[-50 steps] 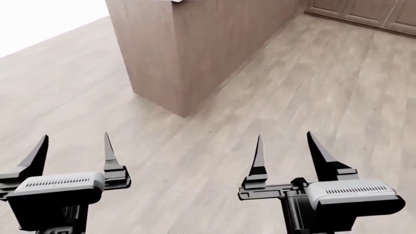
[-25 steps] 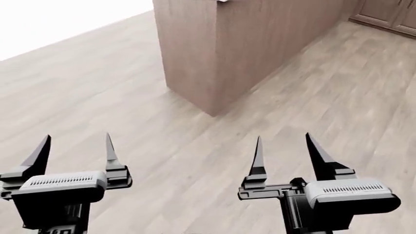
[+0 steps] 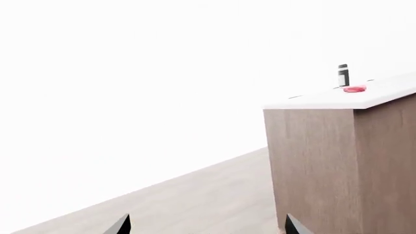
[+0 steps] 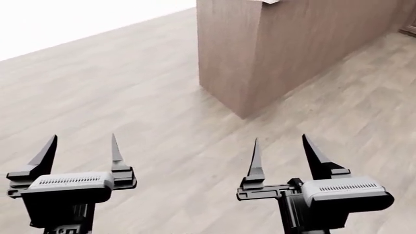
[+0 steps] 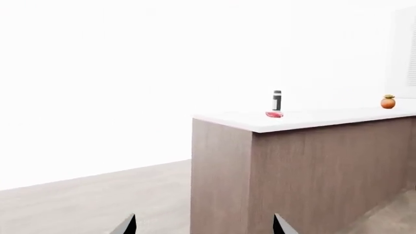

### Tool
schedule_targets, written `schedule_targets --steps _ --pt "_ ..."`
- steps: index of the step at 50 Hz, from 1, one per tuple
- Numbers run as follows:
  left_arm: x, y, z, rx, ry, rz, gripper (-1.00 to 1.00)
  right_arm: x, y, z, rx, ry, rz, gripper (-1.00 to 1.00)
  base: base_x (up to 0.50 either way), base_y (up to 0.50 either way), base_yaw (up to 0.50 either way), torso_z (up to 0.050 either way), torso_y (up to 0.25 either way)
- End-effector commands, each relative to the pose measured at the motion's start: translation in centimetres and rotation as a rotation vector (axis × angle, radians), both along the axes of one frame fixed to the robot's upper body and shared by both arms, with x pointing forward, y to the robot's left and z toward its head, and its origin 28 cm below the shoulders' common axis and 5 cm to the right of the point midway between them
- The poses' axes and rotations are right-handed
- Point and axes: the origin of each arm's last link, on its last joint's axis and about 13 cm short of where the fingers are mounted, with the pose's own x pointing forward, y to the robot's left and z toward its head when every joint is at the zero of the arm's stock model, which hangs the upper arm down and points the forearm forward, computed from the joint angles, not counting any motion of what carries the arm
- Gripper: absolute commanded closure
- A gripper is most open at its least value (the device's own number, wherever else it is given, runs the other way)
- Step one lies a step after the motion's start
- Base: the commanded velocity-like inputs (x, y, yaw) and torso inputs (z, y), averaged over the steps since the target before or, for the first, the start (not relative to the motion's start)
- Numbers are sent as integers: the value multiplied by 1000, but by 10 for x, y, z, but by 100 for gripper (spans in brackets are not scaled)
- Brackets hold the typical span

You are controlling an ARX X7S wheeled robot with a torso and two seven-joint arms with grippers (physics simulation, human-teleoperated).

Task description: Pick the pork chop from the counter and place it in the cabinet.

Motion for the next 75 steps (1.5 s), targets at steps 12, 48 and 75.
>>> schedule_targets --steps 12,48,75 --pt "3 -1 -5 9 20 6 -100 6 0 -7 8 24 17 -100 0 0 500 0 0" --pt "4 0 -8 8 24 8 -100 7 2 -11 8 44 30 -100 0 0 500 0 0" --pt "1 -1 -4 4 2 -4 -100 2 -1 -11 3 50 0 -100 13 -3 481 0 -1"
